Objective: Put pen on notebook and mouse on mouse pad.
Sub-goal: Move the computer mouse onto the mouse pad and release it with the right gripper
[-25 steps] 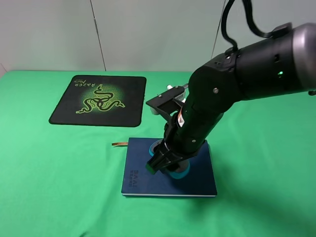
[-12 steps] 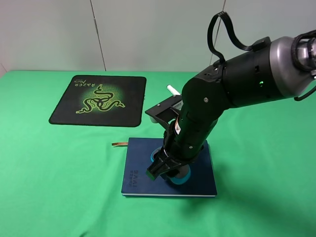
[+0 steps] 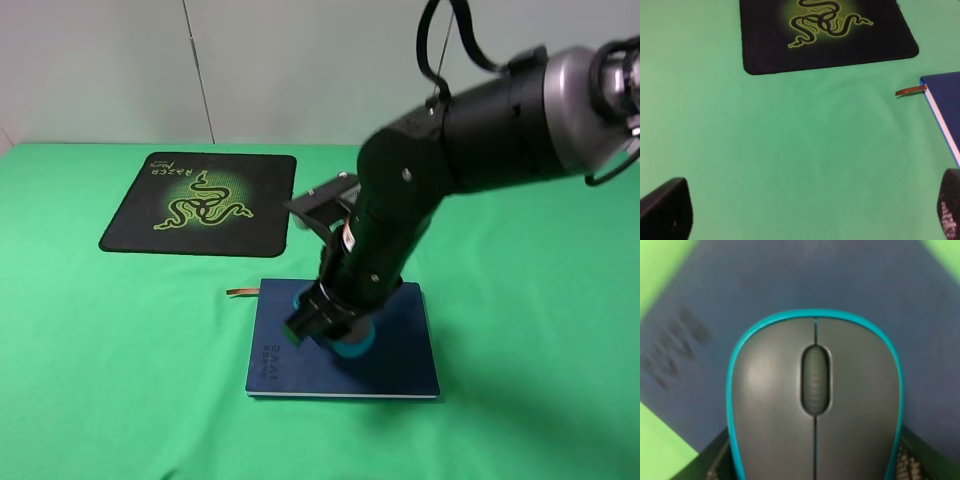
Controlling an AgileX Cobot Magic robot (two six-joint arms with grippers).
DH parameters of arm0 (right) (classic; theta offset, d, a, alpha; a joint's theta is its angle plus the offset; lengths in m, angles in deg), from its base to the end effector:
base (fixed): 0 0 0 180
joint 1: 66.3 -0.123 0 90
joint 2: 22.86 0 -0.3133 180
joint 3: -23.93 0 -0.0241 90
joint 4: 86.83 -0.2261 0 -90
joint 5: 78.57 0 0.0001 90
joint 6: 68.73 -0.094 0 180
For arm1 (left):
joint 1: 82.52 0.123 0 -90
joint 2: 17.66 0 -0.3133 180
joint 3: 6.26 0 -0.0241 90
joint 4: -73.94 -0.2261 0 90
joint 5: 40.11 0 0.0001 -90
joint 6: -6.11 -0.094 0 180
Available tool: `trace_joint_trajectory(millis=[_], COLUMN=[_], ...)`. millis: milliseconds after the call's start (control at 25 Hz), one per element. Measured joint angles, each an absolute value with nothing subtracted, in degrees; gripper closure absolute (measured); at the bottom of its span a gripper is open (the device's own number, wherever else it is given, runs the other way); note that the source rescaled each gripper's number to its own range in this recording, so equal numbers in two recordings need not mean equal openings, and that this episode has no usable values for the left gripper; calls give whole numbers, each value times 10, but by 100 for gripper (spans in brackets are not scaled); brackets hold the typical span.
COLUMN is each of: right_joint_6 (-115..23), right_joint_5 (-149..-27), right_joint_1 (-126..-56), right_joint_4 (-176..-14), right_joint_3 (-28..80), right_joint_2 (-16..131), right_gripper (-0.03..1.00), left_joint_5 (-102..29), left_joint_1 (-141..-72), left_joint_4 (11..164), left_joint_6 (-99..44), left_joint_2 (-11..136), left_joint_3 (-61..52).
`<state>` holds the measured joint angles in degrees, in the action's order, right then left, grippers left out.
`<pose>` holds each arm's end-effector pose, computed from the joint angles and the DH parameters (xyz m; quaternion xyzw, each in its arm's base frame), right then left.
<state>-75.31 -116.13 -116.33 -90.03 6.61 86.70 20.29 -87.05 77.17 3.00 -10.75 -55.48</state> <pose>0.2066 0.2514 0.2113 -0.3484 0.9273 0.0816 0.1097 -0.0529 -0.0004 0.2647 0.0577 0.8482 -0.0347 0.5254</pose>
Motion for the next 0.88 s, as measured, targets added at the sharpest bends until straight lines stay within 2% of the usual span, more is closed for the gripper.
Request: trace_joint_trajectory(millis=[320, 880], right_joint_6=[-751, -723], right_joint_5=[-1232, -1291], right_joint_1=[-1163, -1163], right_joint_4=[-902, -897], right_joint_3=[235, 605], right_joint_2=[905, 1148], right_gripper=[43, 43], left_joint_5=[203, 203], left_joint_1=[-870, -870], left_joint_4=[772, 772], left_joint_6=[30, 30], left_joint_2=[-107, -107], left_joint_3=[-555, -555])
